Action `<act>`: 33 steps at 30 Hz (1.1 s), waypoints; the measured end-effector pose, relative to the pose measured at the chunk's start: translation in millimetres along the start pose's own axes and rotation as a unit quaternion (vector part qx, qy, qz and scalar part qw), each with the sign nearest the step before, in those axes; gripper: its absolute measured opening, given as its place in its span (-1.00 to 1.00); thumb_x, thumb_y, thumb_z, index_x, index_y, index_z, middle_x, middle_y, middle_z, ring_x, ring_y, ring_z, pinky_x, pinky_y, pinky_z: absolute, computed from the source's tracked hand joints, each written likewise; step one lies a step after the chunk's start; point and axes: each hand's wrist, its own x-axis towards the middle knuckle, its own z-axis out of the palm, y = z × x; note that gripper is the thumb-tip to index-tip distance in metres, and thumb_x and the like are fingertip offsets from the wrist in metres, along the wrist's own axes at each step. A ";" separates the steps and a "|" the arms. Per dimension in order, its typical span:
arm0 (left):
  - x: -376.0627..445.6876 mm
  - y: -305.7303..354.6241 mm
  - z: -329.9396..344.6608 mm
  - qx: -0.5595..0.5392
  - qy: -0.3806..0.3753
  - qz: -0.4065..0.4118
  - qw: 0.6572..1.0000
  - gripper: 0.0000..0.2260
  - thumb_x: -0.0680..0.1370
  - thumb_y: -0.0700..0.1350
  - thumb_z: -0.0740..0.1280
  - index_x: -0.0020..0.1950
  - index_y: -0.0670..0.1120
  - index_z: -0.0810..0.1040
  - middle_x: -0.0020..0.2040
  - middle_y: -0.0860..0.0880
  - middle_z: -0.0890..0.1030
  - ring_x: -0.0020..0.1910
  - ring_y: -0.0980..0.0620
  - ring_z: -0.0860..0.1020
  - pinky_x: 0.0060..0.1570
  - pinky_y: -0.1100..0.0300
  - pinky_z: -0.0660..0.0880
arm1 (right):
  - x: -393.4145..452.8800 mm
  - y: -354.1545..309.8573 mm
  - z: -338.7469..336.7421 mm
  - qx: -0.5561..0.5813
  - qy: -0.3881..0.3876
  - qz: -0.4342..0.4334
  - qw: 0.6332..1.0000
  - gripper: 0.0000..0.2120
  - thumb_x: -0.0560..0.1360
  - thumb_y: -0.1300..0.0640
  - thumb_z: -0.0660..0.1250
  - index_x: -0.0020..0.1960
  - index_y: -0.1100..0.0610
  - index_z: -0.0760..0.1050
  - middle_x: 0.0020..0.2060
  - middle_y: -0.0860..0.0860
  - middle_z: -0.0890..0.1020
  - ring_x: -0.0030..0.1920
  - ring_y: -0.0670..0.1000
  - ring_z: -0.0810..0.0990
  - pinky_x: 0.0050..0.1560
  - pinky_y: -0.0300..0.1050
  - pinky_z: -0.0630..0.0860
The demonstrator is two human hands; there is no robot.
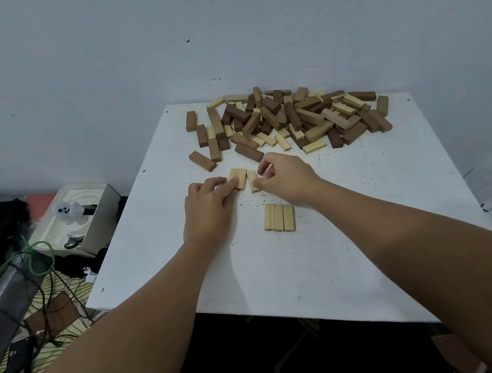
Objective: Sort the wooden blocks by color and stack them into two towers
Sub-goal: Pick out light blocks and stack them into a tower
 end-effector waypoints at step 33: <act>50.6 50.5 -10.7 -0.017 -0.207 0.051 0.977 -0.82 0.61 0.04 0.43 0.19 0.14 0.74 0.20 0.07 0.67 0.25 -0.10 0.51 0.24 -0.14 0.45 | 0.8 30.9 -30.9 -0.035 -0.030 -0.012 0.999 -0.43 0.29 -0.14 0.61 0.27 -0.15 0.61 0.11 -0.17 0.51 0.15 -0.04 0.55 0.23 0.04 0.55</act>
